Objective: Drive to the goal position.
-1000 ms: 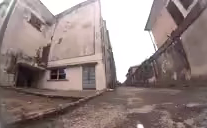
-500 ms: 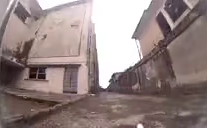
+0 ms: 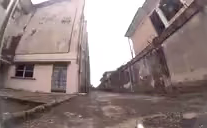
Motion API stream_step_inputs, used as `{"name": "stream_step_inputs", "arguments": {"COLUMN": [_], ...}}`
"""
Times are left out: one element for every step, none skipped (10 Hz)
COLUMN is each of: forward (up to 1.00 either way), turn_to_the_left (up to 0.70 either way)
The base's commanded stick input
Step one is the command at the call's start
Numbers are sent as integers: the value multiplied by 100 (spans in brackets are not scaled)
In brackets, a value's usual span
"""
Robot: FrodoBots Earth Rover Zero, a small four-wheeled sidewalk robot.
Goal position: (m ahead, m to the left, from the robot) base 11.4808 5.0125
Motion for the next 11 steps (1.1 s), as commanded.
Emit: {"name": "stream_step_inputs", "arguments": {"forward": [85, 85, 85, 85, 85, 85, 85, 85, 85, 85, 85], "turn_to_the_left": [0, 0, 0, 0, 0, 0, 0, 0, 0, 0, 0]}}
